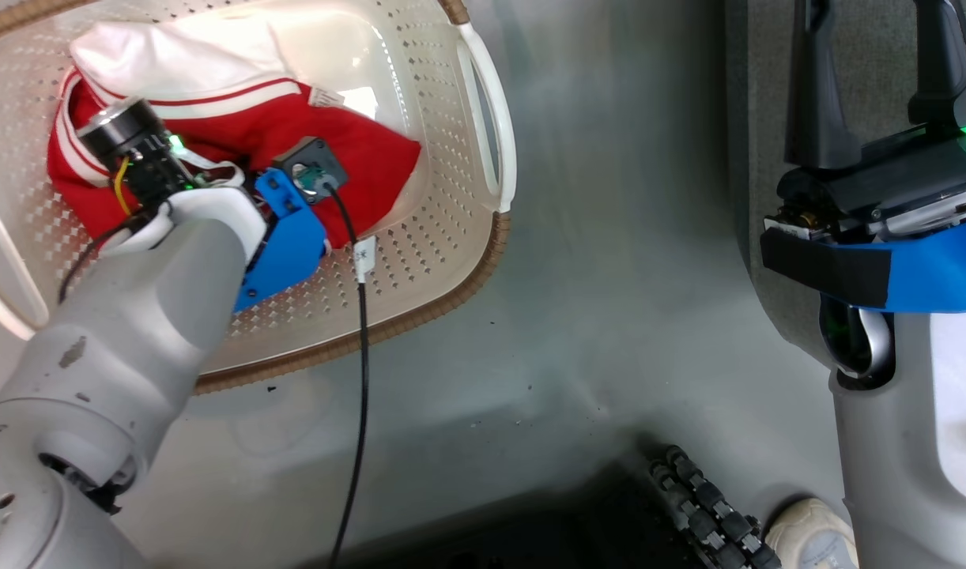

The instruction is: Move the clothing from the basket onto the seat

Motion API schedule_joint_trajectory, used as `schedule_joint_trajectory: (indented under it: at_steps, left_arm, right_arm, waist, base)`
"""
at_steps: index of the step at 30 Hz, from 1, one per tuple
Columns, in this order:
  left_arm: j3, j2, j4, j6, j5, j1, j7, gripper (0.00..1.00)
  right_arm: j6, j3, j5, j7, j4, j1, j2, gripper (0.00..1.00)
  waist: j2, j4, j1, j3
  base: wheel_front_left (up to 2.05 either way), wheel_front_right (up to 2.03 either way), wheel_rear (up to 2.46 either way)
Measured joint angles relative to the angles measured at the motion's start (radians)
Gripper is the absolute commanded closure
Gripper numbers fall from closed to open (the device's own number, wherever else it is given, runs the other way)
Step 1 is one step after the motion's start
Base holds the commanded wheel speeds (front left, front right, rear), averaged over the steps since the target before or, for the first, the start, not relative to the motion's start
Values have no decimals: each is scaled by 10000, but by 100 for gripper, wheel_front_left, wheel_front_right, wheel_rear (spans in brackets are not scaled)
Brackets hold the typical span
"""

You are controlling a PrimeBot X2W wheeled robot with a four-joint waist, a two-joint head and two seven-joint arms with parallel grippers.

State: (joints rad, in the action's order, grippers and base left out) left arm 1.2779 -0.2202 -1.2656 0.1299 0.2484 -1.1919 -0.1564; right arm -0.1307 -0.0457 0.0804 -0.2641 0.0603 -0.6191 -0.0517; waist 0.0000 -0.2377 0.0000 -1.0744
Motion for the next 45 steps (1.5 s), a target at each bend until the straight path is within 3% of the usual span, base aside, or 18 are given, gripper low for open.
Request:
schedule_joint_trajectory:
  at_steps: [11,27,36,45]
  left_arm:
    - [-153,865,104,-15,481,294,1235,100]
    - [-619,1507,589,-12,1455,1016,3973,100]
    - [-1664,1592,1908,-138,2190,1430,4174,100]
    - [-2918,1181,3501,-418,2266,2107,4180,100]
  right_arm:
    - [0,192,-257,0,-364,193,4,0]
    - [0,500,-520,0,-1041,774,-249,0]
    - [0,650,-497,2,-1346,1376,-443,0]
    - [0,594,-405,0,-1722,2057,-408,0]
  waist:
    - [0,469,0,891]
    - [0,1547,0,3022]
    - [0,2067,0,4492]
    - [0,2276,-1,6025]
  base:
    - [0,0,0]
    - [0,0,0]
    - [0,0,0]
    - [0,0,0]
